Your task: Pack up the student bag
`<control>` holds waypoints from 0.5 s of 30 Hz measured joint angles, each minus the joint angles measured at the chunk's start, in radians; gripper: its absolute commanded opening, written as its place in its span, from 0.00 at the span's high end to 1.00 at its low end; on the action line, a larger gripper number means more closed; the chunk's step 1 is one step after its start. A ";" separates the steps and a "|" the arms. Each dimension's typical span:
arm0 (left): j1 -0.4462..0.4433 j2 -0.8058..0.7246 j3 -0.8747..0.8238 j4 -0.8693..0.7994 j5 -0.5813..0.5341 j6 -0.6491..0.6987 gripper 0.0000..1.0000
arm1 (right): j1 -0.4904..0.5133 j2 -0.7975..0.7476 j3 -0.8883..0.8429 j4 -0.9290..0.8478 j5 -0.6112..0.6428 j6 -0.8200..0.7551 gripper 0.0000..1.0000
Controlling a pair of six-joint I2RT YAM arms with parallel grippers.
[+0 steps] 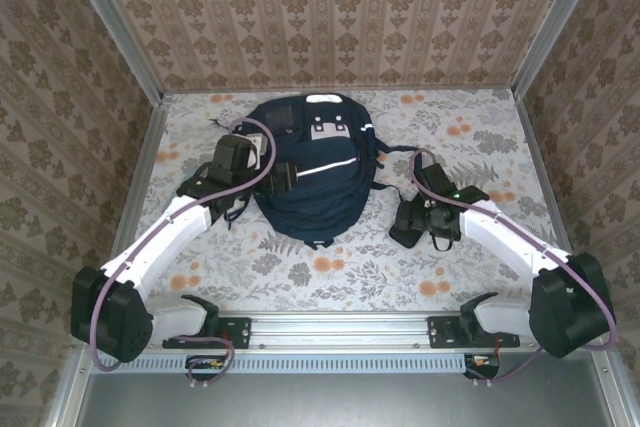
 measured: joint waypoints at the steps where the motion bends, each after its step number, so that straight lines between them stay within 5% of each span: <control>1: -0.008 0.008 0.008 0.000 -0.001 0.003 0.00 | 0.011 0.011 0.000 0.004 0.002 0.017 0.00; 15: -0.048 0.045 0.031 -0.012 -0.031 0.031 0.00 | 0.089 0.167 -0.002 0.116 0.058 0.312 0.05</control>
